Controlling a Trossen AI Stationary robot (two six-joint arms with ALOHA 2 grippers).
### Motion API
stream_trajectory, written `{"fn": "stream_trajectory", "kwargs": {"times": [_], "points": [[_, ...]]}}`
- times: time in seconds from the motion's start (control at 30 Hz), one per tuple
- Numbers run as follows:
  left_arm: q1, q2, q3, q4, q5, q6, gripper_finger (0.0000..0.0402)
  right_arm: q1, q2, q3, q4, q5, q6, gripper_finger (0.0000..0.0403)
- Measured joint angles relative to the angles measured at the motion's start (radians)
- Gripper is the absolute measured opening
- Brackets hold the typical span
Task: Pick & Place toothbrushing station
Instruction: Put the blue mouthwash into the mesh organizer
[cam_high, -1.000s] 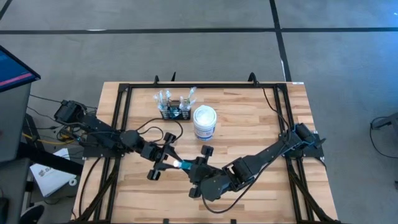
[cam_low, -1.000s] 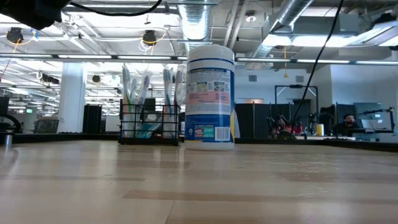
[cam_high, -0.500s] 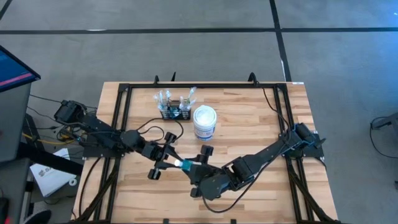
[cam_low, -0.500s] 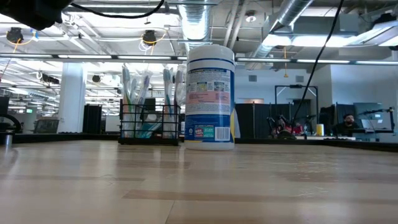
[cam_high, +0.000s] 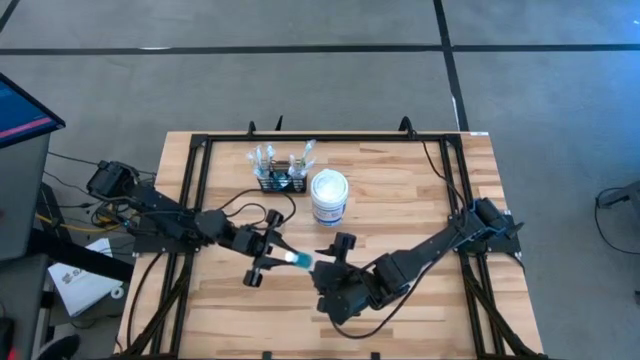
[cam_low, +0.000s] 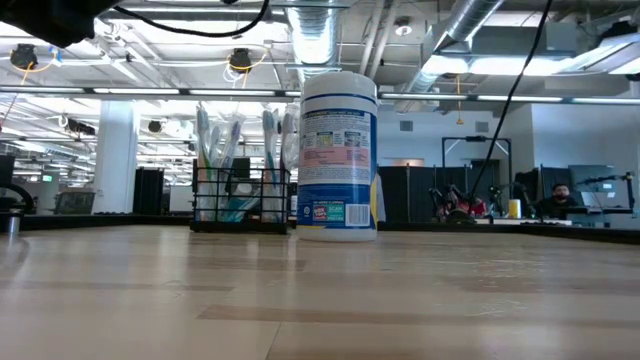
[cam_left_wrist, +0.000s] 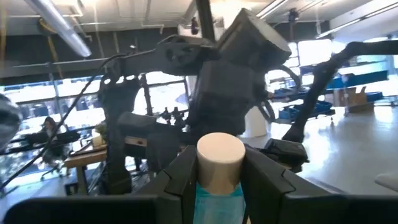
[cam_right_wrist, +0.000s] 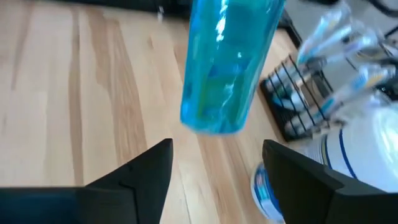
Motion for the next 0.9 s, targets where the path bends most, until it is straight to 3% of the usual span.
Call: {"fn": "stream_trajectory", "kwargs": {"times": [0.4, 0.9], "points": [[0.005, -0.085, 0.000, -0.239, -0.280, -0.053, 0.0089, 0.035, 0.000, 0.000, -0.232, 0.004, 0.197, 0.0221], [0.006, -0.132, 0.000, -0.406, -0.724, -0.154, 0.0089, 0.086, 0.000, -0.034, -0.300, 0.002, 0.304, 0.0204]]}}
